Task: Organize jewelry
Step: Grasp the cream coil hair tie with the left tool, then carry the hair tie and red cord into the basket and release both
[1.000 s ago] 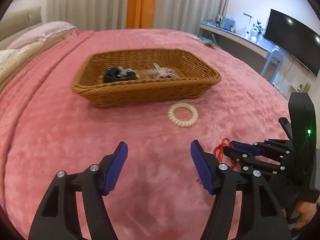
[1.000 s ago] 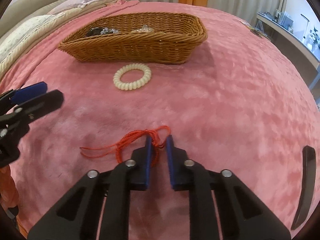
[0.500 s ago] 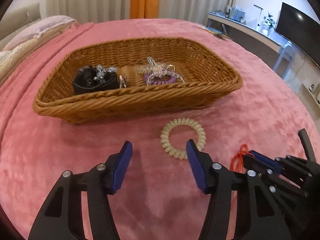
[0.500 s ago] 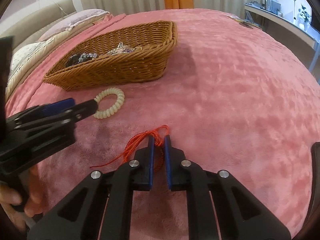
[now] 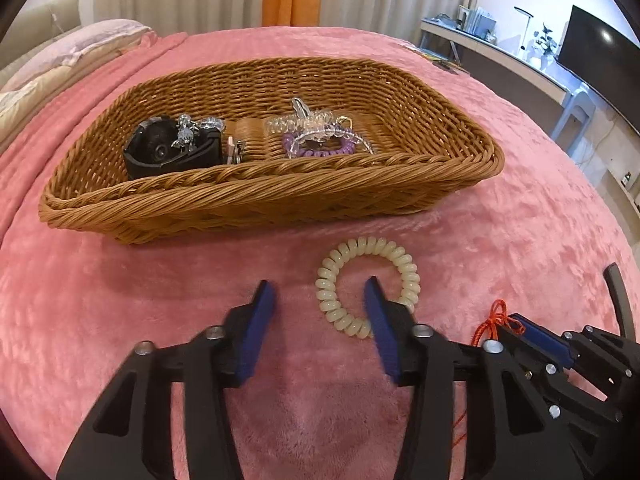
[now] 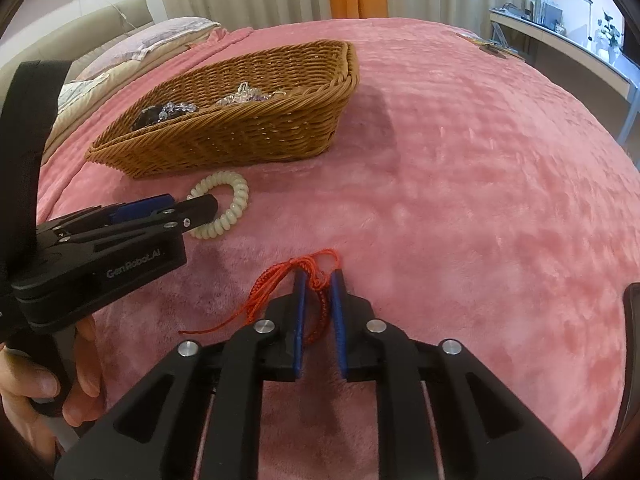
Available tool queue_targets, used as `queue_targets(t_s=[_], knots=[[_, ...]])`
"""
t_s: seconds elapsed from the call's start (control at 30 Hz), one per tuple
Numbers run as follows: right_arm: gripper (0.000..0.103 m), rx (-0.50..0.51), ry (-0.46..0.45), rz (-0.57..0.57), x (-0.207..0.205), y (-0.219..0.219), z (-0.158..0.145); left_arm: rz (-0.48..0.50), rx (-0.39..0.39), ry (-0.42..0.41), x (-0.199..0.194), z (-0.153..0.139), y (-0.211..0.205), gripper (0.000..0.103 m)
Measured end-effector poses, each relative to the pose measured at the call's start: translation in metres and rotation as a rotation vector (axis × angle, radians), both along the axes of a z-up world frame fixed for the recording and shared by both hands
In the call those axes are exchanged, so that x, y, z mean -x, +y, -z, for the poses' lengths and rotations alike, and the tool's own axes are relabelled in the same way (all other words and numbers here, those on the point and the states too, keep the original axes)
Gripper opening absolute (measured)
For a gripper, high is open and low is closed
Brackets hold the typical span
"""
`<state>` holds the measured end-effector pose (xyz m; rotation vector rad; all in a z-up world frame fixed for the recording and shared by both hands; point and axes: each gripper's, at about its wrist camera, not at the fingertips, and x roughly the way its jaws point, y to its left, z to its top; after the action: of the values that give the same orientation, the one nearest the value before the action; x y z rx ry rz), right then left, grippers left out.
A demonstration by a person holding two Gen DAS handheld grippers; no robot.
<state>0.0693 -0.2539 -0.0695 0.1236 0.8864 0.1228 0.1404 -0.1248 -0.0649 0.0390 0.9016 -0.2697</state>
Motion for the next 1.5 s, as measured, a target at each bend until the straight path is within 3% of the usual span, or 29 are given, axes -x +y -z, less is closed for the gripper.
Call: queue_targets(t_s=[0.03, 0.1, 0.17, 0.4, 0.47, 0.5, 0.6, 0.77, 0.87, 1.03, 1.17, 1.3, 1.5], knots=[[0.019, -0.009, -0.001, -0.005, 0.000, 0.000, 0.000, -0.002, -0.006, -0.001, 0.000, 0.000, -0.001, 0.034], [0.019, -0.019, -0.003, -0.013, 0.001, -0.001, 0.000, 0.002, -0.007, -0.006, 0.002, 0.000, -0.001, 0.017], [0.019, -0.016, -0.003, -0.012, 0.001, -0.001, 0.000, 0.003, -0.008, -0.012, 0.004, 0.000, -0.001, 0.010], [0.019, 0.029, -0.002, -0.023, 0.000, 0.007, 0.001, 0.019, 0.015, -0.026, 0.025, -0.003, 0.011, 0.010], [0.014, 0.057, -0.008, -0.040, 0.003, 0.013, 0.000, 0.017, 0.022, -0.025, 0.033, -0.004, 0.018, 0.010], [0.006, 0.066, -0.011, -0.055, 0.004, 0.017, 0.000, 0.014, 0.031, -0.025, 0.038, -0.005, 0.022, 0.010], [0.005, 0.116, -0.042, -0.093, 0.013, 0.029, -0.004, 0.014, 0.052, -0.032, 0.050, -0.010, 0.034, 0.010], [0.004, 0.125, -0.085, -0.117, 0.030, 0.039, -0.016, 0.025, 0.106, -0.110, 0.080, -0.024, 0.057, 0.010], [0.004, 0.084, -0.105, -0.117, 0.039, 0.039, -0.029, 0.016, 0.133, -0.149, 0.094, -0.038, 0.070, 0.010], [0.004, 0.066, -0.214, -0.115, 0.052, 0.042, -0.080, 0.017, 0.156, -0.245, 0.106, -0.078, 0.080, 0.010], [0.004, 0.020, -0.296, -0.108, 0.044, 0.043, -0.128, 0.016, 0.173, -0.322, 0.103, -0.110, 0.083, 0.010], [0.004, -0.009, -0.333, -0.096, 0.014, 0.044, -0.157, 0.014, 0.184, -0.371, 0.075, -0.135, 0.083, 0.010], [0.004, -0.073, -0.291, -0.069, -0.057, 0.038, -0.163, -0.012, 0.199, -0.378, 0.013, -0.144, 0.080, 0.010]])
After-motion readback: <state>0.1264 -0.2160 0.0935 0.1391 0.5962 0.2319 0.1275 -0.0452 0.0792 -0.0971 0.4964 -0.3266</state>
